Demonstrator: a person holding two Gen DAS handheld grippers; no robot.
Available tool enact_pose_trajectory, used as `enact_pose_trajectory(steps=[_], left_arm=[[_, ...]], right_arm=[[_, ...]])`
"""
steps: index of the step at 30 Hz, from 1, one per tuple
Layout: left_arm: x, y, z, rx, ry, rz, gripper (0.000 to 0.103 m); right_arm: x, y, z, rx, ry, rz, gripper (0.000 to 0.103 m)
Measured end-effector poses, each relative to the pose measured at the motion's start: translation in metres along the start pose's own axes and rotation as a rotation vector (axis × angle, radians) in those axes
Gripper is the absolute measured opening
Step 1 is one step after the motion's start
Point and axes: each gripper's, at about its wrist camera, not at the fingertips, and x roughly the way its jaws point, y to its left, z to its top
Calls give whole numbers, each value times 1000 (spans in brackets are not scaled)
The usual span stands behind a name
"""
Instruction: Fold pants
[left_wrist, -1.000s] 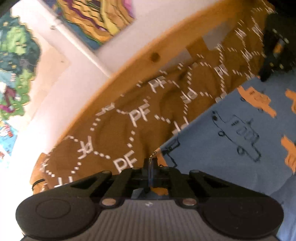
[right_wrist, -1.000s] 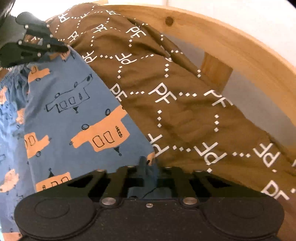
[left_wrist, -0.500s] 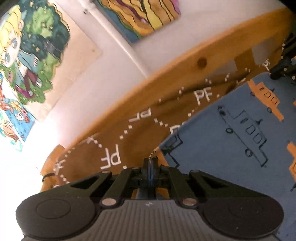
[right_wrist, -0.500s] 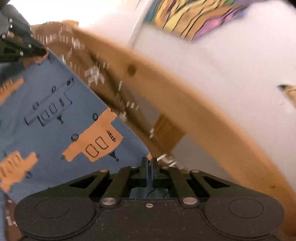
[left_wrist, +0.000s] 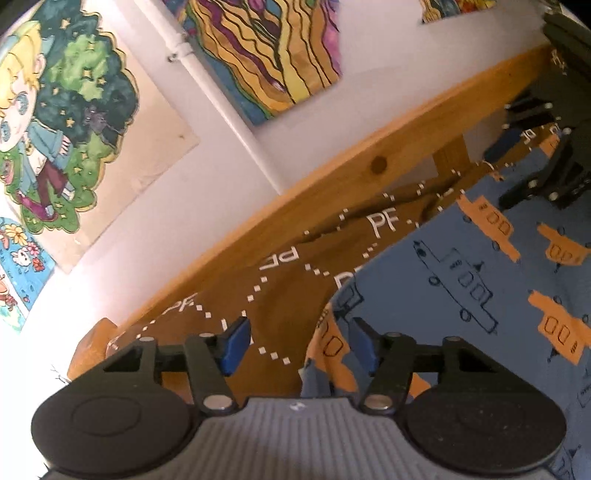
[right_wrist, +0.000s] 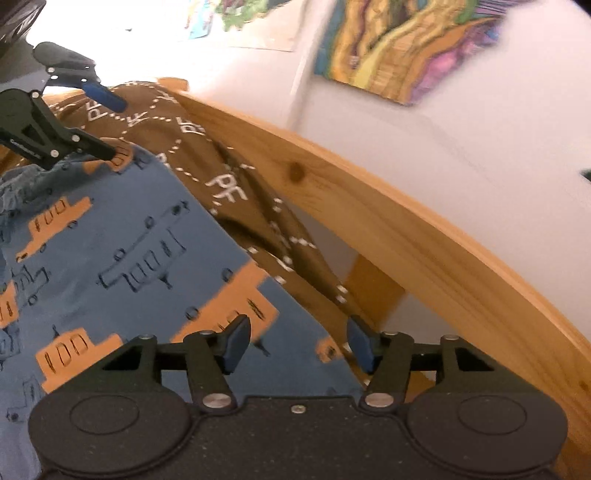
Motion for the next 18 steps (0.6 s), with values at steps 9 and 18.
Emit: enact_pose_trajectory(steps=[9, 18], left_arm=[[18, -4, 3, 19, 149, -11, 10], [-16, -5, -1, 68, 41, 13, 2]], right_arm=[[38, 14, 22, -17, 102, 55, 12], [-3, 28, 12, -15, 9, 5, 0]])
